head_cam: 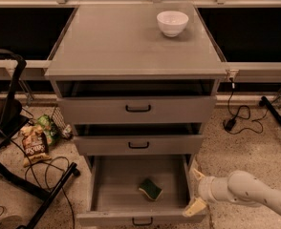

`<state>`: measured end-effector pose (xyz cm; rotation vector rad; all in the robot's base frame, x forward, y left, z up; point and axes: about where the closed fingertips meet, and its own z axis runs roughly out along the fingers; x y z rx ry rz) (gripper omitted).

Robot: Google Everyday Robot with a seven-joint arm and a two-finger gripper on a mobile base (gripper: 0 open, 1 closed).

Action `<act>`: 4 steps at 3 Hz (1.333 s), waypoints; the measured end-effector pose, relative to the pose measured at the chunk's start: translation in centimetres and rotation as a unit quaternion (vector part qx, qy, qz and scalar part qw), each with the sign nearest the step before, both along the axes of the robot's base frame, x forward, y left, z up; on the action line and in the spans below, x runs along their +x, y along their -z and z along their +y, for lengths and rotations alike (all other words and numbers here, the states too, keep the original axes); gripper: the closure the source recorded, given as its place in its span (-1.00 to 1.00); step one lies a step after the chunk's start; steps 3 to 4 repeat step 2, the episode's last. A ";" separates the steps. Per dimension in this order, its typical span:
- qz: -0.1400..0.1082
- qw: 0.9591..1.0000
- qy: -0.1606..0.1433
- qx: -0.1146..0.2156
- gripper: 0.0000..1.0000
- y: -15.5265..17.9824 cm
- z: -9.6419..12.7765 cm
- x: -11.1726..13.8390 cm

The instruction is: Place sponge into bottom drawer

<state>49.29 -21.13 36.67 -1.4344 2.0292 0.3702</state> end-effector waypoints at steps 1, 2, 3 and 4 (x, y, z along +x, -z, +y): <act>0.028 0.997 -0.052 -0.044 -1.00 -4.0 -0.1 -6.0; 0.031 0.993 -0.074 -0.089 -1.00 -7.7 -0.2 -10.6; 0.031 0.993 -0.074 -0.089 -1.00 -7.7 -0.2 -10.6; 0.031 0.993 -0.074 -0.089 -1.00 -7.7 -0.2 -10.6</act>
Offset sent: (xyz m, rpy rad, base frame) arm -0.1802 -0.0049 0.1362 -0.3269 0.0637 0.2102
